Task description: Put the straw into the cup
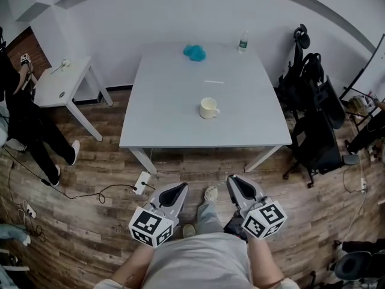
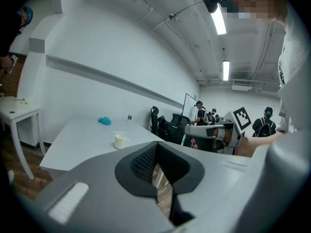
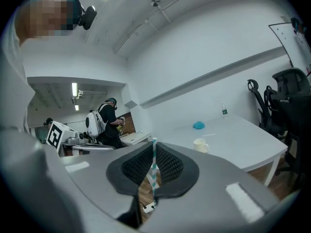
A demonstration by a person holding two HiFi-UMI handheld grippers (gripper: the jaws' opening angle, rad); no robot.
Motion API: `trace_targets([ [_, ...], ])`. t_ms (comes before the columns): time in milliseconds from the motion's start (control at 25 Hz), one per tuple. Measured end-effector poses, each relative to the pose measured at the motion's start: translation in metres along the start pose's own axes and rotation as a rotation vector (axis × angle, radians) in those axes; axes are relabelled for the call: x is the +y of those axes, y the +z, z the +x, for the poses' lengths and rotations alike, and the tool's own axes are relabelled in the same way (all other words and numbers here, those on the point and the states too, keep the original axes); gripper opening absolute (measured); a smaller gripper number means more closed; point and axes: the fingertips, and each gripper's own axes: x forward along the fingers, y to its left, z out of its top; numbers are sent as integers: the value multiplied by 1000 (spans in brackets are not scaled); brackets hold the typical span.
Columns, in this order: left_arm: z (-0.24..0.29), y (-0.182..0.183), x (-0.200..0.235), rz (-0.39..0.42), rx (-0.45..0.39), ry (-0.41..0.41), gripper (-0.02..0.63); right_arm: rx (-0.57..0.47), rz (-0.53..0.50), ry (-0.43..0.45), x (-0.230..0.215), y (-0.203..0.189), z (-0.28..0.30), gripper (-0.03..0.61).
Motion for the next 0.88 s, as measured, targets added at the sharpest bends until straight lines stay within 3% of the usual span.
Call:
trace_targets([
  [560, 86, 24, 65, -9, 2, 27, 18, -7, 7, 30, -72, 31, 82, 26],
  [880, 146, 56, 105, -19, -7, 54, 18, 5, -6, 72, -120, 70, 141, 26],
])
